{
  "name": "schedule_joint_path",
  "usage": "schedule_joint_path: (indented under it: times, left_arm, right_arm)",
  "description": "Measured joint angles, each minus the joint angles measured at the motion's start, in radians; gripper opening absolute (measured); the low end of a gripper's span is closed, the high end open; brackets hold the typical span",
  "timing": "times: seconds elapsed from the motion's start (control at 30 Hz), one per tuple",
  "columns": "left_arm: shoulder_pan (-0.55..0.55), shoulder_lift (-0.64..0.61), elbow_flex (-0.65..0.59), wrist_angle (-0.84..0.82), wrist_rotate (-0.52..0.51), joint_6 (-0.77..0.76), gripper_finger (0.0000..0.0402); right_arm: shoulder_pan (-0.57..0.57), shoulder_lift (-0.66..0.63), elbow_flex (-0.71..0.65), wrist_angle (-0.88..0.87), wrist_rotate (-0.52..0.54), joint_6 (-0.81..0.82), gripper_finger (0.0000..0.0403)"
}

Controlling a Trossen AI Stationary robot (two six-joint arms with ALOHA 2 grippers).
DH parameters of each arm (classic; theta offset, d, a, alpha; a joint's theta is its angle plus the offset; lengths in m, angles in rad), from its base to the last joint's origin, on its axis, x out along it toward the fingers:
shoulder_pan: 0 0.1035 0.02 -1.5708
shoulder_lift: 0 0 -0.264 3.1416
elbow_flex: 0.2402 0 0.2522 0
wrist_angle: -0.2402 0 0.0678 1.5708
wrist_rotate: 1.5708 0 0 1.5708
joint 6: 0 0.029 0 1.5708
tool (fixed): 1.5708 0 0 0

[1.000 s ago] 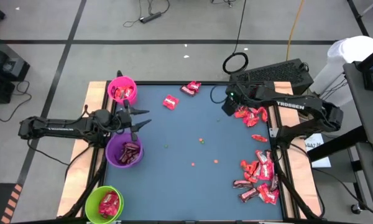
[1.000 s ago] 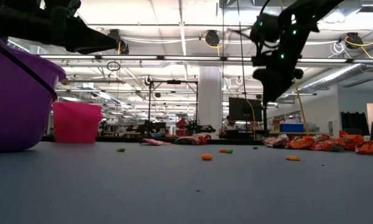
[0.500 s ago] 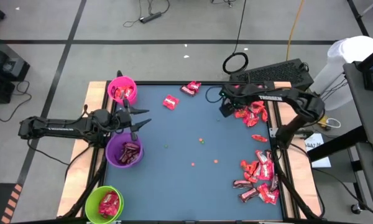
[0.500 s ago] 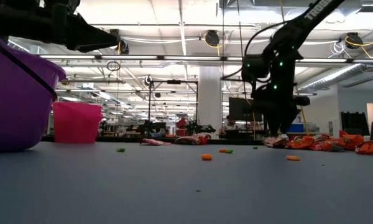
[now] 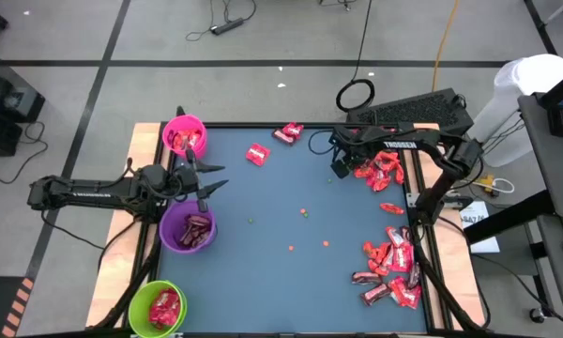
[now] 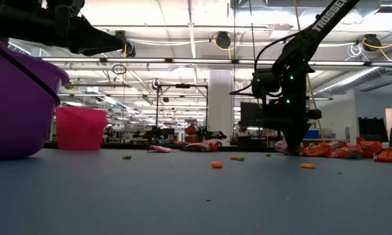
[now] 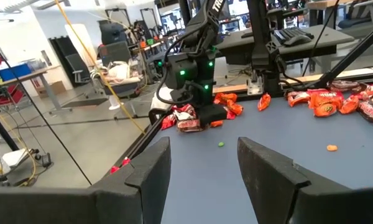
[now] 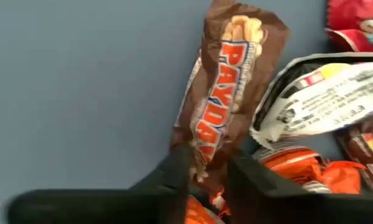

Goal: Organize candy in baskets
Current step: Put the brown chocolate into the violet bucket

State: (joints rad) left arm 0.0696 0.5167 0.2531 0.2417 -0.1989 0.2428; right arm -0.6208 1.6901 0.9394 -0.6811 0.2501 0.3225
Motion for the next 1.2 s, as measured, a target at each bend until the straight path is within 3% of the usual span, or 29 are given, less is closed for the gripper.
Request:
schedule_joint_path:
  times: [0.1, 0.3, 0.43, 0.6, 0.77, 1.0, 1.2]
  left_arm:
    - [0.000, 0.000, 0.000, 0.000, 0.000, 0.000, 0.0191]
    - [0.000, 0.000, 0.000, 0.004, 0.000, 0.000, 0.0191]
    - [0.000, 0.000, 0.000, 0.019, 0.000, 0.000, 0.0191]
    - [0.000, 0.001, 0.000, 0.037, 0.000, 0.000, 0.0191]
    - [0.000, 0.015, 0.001, 0.047, 0.001, -0.069, 0.0191]
    - [0.000, 0.112, 0.001, 0.059, 0.007, -0.248, 0.0225]
    - [0.000, 0.230, 0.001, 0.243, 0.012, -0.357, 0.0246]
  right_arm:
    - [0.013, -0.011, 0.000, -0.001, -0.011, -0.045, 0.0011]
    - [0.079, -0.111, 0.001, 0.010, -0.021, -0.074, 0.0010]
    - [0.177, -0.202, 0.002, 0.121, -0.018, -0.123, 0.0002]
    - [0.317, -0.246, 0.003, 0.393, -0.018, -0.246, 0.0001]
    - [0.419, -0.212, 0.003, 0.682, -0.021, -0.395, 0.0001]
    - [0.477, -0.118, 0.003, 1.021, -0.025, -0.510, 0.0001]
    - [0.493, -0.026, 0.003, 1.223, -0.120, -0.528, 0.0000]
